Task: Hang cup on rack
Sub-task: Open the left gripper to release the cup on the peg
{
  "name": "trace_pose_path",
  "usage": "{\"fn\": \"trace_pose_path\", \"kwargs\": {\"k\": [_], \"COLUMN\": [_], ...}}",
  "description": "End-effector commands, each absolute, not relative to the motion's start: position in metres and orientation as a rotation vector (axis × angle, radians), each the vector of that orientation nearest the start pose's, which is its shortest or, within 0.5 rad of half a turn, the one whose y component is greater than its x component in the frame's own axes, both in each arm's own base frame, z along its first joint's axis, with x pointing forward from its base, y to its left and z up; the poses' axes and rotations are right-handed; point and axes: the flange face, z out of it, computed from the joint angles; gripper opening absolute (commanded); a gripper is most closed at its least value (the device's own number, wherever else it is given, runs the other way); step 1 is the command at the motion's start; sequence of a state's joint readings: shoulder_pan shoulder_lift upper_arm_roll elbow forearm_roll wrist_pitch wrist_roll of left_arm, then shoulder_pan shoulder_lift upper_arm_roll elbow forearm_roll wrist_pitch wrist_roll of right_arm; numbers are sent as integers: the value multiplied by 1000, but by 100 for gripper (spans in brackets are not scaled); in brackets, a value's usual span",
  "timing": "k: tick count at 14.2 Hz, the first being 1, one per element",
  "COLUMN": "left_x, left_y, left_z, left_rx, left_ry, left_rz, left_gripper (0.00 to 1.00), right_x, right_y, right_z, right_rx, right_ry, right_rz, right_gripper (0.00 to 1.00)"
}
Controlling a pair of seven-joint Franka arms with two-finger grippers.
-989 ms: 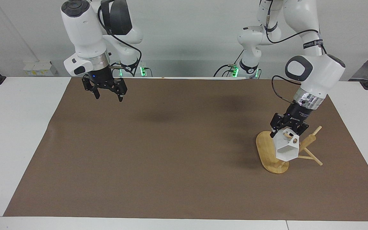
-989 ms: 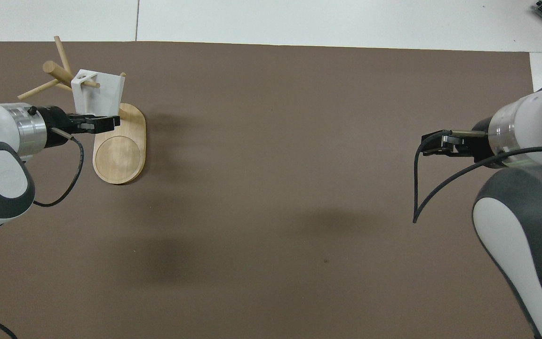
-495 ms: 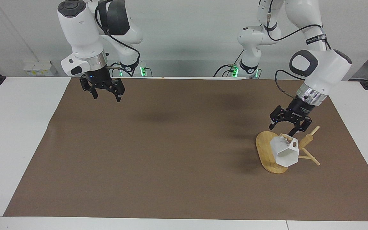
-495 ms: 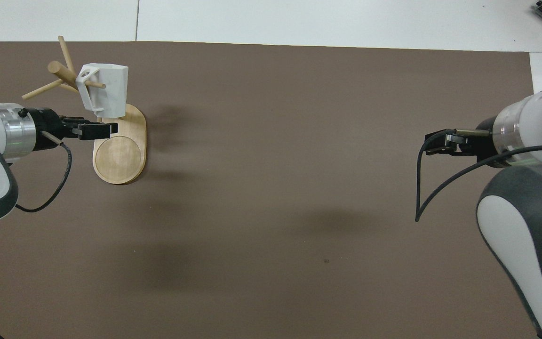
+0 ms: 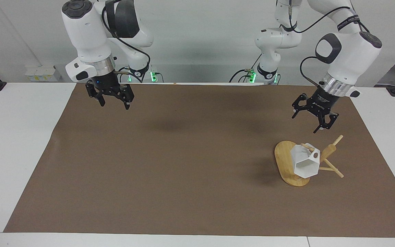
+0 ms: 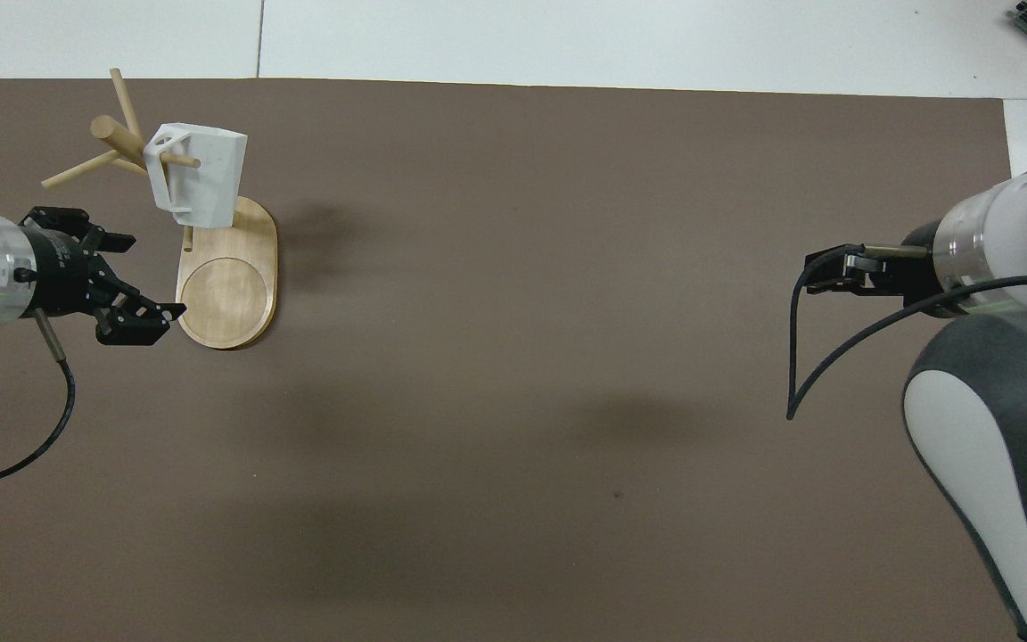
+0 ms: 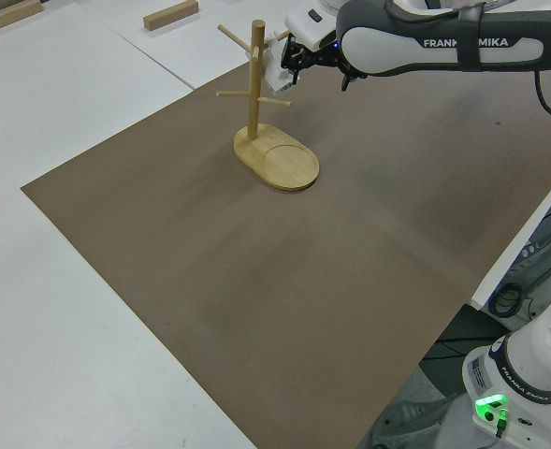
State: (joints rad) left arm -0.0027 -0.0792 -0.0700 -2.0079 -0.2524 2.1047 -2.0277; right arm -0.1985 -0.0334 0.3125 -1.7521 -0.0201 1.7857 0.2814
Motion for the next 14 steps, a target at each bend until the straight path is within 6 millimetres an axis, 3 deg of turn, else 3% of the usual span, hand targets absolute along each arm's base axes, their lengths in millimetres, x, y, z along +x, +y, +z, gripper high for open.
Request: {"fn": "trace_pose_path", "kwargs": {"k": [1, 3, 6, 9, 14], "left_x": [535, 533, 531, 536, 541], "left_y": [-72, -83, -81, -73, -65], "left_z": [521, 530, 534, 545, 596], "left_rx": [1910, 2160, 2547, 2754, 3032], "left_ry": [2194, 1968, 1464, 1156, 519], "left_rz": [-111, -111, -95, 6, 149], "left_gripper": [100, 100, 100, 100, 100], "right_x": [553, 553, 553, 553, 553], "right_y": [64, 64, 64, 64, 64], "right_z": [576, 576, 576, 576, 576], "right_rx": [-3129, -3129, -3129, -3129, -3129], "right_ry": [283, 283, 283, 283, 283], "right_rz": [-98, -98, -98, -98, -98], "right_gripper": [100, 100, 100, 100, 100]}}
